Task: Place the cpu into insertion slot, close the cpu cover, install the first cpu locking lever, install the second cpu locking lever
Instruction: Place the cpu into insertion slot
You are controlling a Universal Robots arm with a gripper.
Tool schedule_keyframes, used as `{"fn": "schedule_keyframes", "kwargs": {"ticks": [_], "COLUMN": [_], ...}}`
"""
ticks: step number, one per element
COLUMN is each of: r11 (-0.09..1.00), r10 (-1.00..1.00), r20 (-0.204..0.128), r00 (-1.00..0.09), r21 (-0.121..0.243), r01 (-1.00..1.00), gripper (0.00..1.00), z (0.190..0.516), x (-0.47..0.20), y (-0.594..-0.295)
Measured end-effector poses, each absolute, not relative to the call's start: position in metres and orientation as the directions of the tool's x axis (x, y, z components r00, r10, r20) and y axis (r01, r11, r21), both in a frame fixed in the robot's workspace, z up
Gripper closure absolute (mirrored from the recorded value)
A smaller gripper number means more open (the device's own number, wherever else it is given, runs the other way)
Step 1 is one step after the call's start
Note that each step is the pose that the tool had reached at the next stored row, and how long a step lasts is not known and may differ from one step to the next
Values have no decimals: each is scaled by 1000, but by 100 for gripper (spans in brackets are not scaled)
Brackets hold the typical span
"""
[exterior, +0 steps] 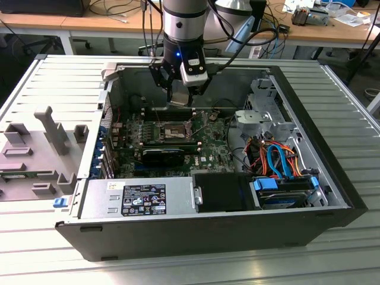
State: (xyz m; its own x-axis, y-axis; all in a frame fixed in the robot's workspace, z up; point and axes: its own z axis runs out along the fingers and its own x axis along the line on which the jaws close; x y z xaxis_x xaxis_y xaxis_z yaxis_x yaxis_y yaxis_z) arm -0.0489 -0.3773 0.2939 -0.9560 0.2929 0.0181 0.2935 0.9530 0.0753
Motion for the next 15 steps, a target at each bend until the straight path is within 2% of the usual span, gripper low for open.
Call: {"fn": "schedule_keyframes", "kwargs": {"ticks": [15], "r11": [948], "r10": [309], "r20": [18], "r00": [-951], "r21": [75], "r01": [310], "gripper": [46], "z": [293], "x": [-49], "y": [-377]}}
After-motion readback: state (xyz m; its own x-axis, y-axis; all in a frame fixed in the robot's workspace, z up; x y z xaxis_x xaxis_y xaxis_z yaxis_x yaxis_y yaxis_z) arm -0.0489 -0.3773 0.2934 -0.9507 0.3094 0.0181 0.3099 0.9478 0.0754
